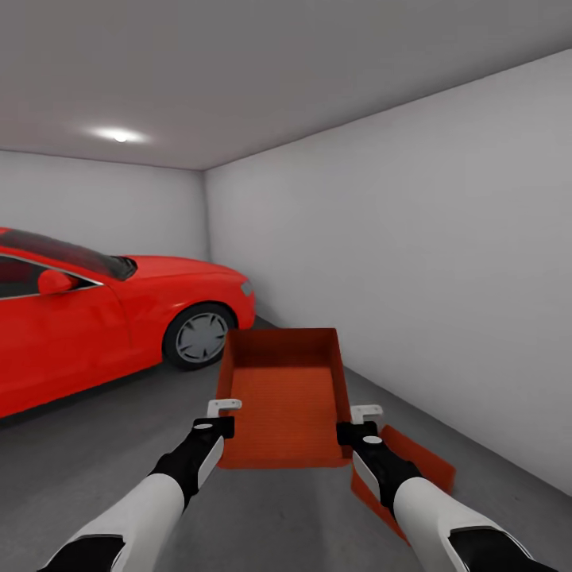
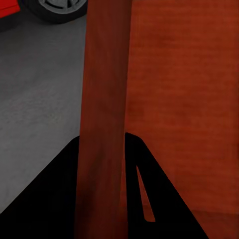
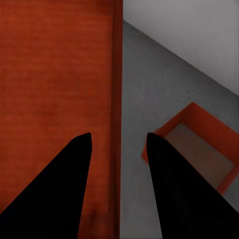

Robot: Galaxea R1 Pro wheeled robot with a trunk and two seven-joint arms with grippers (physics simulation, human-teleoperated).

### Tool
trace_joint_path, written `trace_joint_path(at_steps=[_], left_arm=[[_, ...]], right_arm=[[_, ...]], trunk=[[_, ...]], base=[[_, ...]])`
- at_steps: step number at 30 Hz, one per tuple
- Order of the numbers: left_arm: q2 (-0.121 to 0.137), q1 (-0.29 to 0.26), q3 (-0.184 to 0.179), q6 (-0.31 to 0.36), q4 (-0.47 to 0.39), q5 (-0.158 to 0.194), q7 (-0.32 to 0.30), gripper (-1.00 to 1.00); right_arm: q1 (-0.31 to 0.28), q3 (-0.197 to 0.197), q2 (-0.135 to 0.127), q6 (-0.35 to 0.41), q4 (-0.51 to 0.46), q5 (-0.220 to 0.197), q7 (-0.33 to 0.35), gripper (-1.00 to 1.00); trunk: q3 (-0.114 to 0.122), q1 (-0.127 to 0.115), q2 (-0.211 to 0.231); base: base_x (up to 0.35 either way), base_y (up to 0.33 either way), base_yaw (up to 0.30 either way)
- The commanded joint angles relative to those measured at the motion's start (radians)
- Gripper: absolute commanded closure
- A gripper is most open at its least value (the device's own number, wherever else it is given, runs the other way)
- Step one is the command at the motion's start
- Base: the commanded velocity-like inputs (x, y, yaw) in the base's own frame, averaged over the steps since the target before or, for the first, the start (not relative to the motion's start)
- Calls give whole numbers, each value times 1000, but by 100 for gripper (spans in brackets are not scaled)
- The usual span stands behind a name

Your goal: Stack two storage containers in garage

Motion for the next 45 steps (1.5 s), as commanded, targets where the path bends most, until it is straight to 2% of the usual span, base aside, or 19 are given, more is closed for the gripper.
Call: trace_joint_path(at_steps=[1,17,29,45], left_arm=[[-2,0,4,-63,-4,-4,-2,100],[-2,0,3,-63,-5,-4,-3,100],[-2,0,3,-63,-7,-4,-2,100],[-2,0,3,-63,-9,-3,-2,100]], right_arm=[[0,-4,3,2,3,-12,2,100],[0,-4,6,4,3,-12,1,100],[0,-4,7,6,3,-12,1,100],[0,-4,6,7,3,-12,1,100]], trunk=[[0,1,-1],[0,1,-1],[0,1,-1],[0,1,-1]], base=[[322,0,0],[322,0,-16],[281,0,-224],[78,10,-240]])
